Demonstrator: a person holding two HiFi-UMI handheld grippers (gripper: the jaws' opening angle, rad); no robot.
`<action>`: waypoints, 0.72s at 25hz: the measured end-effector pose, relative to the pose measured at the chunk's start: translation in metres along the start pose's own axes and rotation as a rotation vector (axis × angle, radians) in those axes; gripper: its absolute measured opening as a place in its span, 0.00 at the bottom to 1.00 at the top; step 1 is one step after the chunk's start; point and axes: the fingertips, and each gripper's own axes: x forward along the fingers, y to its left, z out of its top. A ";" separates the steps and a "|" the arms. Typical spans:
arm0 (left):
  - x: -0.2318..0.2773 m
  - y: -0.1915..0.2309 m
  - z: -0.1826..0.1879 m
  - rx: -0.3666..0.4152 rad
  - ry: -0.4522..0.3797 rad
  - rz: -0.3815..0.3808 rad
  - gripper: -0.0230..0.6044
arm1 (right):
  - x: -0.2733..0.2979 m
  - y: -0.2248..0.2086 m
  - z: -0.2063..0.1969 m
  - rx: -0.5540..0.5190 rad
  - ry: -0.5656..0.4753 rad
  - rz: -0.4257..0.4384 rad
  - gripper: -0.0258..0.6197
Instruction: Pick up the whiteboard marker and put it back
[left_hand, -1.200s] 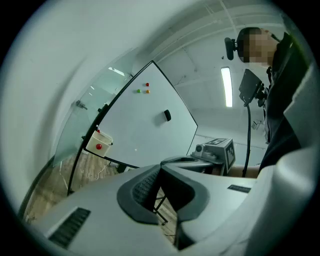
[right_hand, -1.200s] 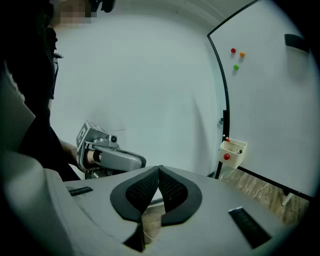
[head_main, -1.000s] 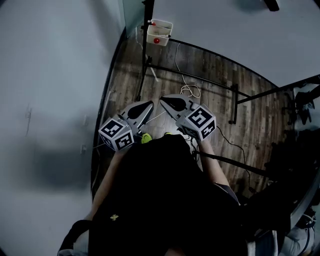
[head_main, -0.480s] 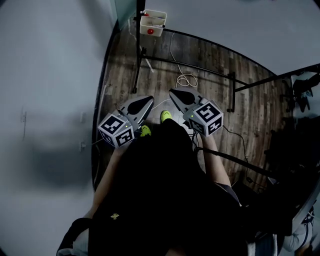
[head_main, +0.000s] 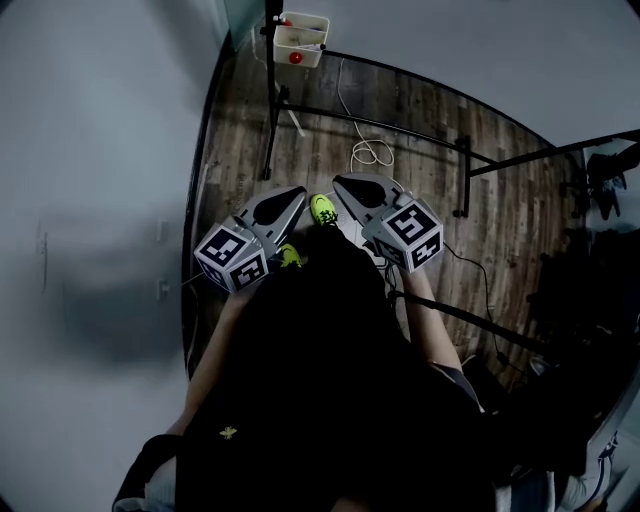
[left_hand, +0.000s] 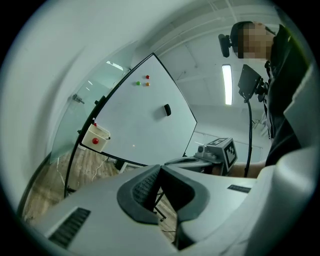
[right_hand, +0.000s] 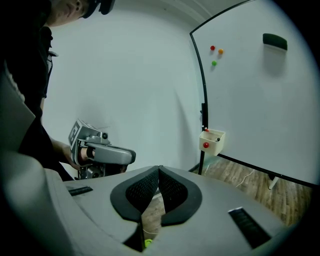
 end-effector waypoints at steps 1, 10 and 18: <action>0.001 0.002 0.002 0.002 -0.002 0.008 0.07 | 0.003 -0.003 0.000 -0.001 0.001 0.003 0.04; 0.013 0.021 0.018 0.000 -0.012 0.067 0.07 | 0.023 -0.026 0.014 -0.011 -0.017 0.050 0.04; 0.046 0.042 0.026 -0.010 -0.001 0.108 0.07 | 0.038 -0.067 0.018 0.000 -0.009 0.087 0.04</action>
